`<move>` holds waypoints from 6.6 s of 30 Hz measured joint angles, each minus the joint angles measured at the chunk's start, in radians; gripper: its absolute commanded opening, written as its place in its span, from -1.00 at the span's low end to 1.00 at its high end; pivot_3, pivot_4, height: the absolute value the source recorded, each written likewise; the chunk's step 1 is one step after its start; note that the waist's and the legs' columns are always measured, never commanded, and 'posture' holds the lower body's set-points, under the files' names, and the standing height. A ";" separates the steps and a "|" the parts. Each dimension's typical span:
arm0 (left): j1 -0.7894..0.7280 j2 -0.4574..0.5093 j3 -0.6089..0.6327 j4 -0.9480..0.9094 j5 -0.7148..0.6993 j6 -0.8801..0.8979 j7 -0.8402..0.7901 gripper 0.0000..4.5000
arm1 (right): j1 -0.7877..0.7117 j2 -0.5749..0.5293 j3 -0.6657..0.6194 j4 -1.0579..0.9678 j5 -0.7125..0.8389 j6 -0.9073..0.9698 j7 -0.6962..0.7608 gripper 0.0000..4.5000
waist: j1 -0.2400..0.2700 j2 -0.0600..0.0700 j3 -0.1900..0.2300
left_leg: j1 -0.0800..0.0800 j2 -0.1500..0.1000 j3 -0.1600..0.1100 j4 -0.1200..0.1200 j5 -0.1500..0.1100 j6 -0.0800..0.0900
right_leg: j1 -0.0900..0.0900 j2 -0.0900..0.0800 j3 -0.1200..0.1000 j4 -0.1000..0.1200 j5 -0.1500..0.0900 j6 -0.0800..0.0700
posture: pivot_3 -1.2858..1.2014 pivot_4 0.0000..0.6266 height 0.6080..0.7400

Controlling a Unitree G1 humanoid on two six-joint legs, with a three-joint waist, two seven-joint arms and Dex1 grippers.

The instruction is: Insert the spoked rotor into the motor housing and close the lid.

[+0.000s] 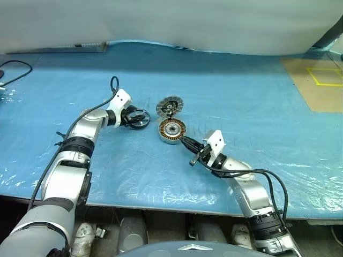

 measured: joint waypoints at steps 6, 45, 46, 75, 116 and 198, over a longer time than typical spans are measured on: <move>0.032 0.007 -0.013 -0.105 0.014 0.067 -0.004 0.31 | 0.002 0.001 0.000 0.000 0.000 -0.003 -0.007 -1.00 | 0.000 0.000 0.000 | 0.000 0.000 0.000 -0.001 0.000 0.000 | 0.000 0.000 0.000 -0.001 0.000 0.000 | 0.03 -0.52 1.00; 0.185 0.037 -0.011 -0.596 -0.066 0.636 0.138 0.31 | 0.001 0.003 0.010 0.025 -0.023 -0.003 -0.017 -1.00 | -0.003 0.001 0.001 | -0.001 0.000 0.000 -0.002 0.000 0.000 | -0.001 0.000 -0.001 -0.003 0.000 0.000 | 0.03 -0.52 1.00; 0.185 0.031 -0.011 -0.593 -0.067 0.634 0.139 0.31 | 0.001 0.003 0.010 0.025 -0.024 -0.003 -0.017 -1.00 | -0.003 0.001 0.001 | -0.001 0.000 0.000 -0.002 0.000 0.000 | -0.001 0.000 -0.001 -0.003 0.000 0.000 | 0.03 -0.52 1.00; 0.283 0.287 0.001 -0.721 -0.208 0.507 -0.209 -0.40 | 0.010 -0.018 -0.014 0.027 -0.020 -0.035 -0.011 -1.00 | -0.002 0.003 0.001 | -0.012 -0.001 0.001 -0.009 0.000 0.000 | -0.013 0.000 -0.001 -0.003 0.000 0.000 | 0.03 -0.52 1.00; 0.032 -0.012 -0.197 -0.482 -0.100 0.269 -0.256 -0.40 | 0.011 -0.021 -0.030 0.096 -0.030 -0.083 -0.017 -1.00 | -0.003 0.003 0.001 | -0.011 -0.001 0.000 0.000 0.002 0.004 | -0.012 0.000 0.001 0.001 0.000 0.000 | 0.03 -0.52 1.00; 0.819 -0.231 0.090 -0.808 -0.282 -0.166 0.105 -0.98 | -0.400 0.124 0.168 0.090 -0.099 0.507 -0.176 -1.00 | -0.006 0.003 0.001 | -0.008 0.001 0.002 0.001 0.000 0.000 | -0.011 0.001 0.002 0.004 0.002 0.003 | 0.03 -0.52 1.00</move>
